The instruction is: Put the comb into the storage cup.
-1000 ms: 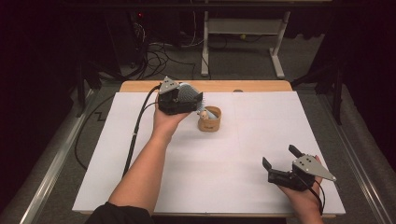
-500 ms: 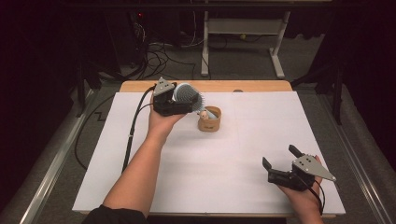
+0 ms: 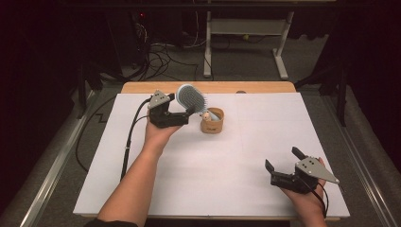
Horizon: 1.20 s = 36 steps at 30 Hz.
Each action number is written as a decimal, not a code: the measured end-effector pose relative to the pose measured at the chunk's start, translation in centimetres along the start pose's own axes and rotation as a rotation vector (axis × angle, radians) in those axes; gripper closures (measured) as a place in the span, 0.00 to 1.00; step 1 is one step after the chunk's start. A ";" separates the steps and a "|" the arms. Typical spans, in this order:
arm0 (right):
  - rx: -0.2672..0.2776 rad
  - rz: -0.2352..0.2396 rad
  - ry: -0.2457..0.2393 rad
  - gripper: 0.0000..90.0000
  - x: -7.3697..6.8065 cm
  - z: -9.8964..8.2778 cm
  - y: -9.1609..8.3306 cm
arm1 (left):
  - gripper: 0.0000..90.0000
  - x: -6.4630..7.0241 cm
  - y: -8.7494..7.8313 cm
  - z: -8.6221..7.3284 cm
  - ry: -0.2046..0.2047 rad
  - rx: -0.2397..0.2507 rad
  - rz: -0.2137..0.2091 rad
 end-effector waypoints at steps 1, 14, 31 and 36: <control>0.000 0.000 0.000 0.00 0.0 0.0 0.0 | 0.04 0.0 -0.2 -0.2 -0.005 0.002 0.000; -0.001 0.001 -0.004 0.00 -0.1 0.0 0.0 | 0.01 0.1 -3.8 -3.9 -0.009 -0.002 -0.016; -0.005 0.000 -0.001 0.00 -0.4 -0.1 0.0 | 0.00 0.9 -11.3 -6.8 0.009 -0.008 0.012; -0.008 0.000 0.002 0.00 -0.4 -0.2 0.0 | 0.00 0.7 -13.2 -6.8 0.007 -0.017 0.031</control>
Point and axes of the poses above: each handheld gripper's, and its own axes: y roughly forward along the jaws, z roughly out of its top, x roughly to its right, the point moved 3 cm from there along y, roughly forward along the jaws, and after that the axes turned 14 degrees about x, right-handed, at the moved point
